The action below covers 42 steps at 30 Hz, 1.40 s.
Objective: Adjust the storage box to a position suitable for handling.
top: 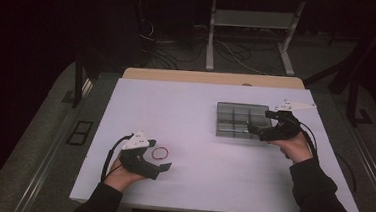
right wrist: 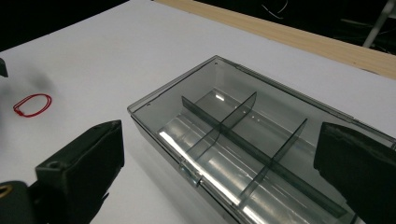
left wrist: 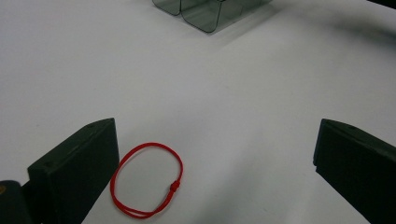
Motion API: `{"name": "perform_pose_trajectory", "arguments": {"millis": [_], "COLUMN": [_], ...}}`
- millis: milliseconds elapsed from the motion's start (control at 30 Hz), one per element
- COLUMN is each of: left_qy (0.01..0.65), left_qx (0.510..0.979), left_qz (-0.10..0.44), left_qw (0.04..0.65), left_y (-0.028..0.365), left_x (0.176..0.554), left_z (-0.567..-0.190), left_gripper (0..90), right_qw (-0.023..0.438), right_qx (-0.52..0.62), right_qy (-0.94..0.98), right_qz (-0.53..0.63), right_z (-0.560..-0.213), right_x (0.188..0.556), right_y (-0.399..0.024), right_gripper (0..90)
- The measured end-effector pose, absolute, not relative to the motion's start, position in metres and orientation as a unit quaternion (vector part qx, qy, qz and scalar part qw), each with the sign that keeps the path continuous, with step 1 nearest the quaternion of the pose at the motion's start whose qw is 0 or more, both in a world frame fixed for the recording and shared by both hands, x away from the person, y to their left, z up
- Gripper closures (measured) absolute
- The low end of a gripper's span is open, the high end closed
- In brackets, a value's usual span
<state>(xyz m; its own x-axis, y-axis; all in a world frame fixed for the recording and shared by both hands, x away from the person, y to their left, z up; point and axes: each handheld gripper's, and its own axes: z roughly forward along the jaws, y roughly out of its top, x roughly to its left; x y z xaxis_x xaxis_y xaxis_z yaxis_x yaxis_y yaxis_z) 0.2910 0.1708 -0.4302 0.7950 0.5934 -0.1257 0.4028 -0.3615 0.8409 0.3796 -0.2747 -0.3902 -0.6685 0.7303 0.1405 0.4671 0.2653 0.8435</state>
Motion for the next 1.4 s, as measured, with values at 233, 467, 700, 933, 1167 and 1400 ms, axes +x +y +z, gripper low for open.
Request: {"name": "perform_pose_trajectory", "arguments": {"millis": [233, 467, 700, 933, 1167, 1400], "left_qy": [0.305, 0.309, 0.307, 0.307, 0.306, 0.305], "left_qx": [0.819, 0.818, 0.821, 0.820, 0.819, 0.820], "left_qz": [0.101, 0.099, 0.097, 0.096, 0.096, 0.097], "left_qw": [0.475, 0.475, 0.472, 0.473, 0.476, 0.475], "left_y": [0.170, 0.172, 0.170, 0.170, 0.170, 0.170], "left_x": [0.291, 0.292, 0.292, 0.292, 0.292, 0.292], "left_z": [-0.430, -0.431, -0.431, -0.431, -0.431, -0.431], "left_gripper": [0.0, 0.0, 0.0, 0.0, 0.0, 0.0], "right_qw": [0.144, 0.150, 0.149, 0.156, 0.142, 0.133], "right_qx": [0.387, 0.389, 0.397, 0.399, 0.407, 0.416], "right_qy": [0.781, 0.780, 0.780, 0.783, 0.784, 0.784], "right_qz": [0.469, 0.467, 0.461, 0.451, 0.447, 0.441], "right_z": [-0.390, -0.389, -0.389, -0.388, -0.387, -0.387], "right_x": [0.388, 0.397, 0.409, 0.420, 0.435, 0.448], "right_y": [-0.272, -0.271, -0.269, -0.269, -0.269, -0.267], "right_gripper": [1.5, 1.5, 6.5, 14.9, 27.6, 40.0]}}
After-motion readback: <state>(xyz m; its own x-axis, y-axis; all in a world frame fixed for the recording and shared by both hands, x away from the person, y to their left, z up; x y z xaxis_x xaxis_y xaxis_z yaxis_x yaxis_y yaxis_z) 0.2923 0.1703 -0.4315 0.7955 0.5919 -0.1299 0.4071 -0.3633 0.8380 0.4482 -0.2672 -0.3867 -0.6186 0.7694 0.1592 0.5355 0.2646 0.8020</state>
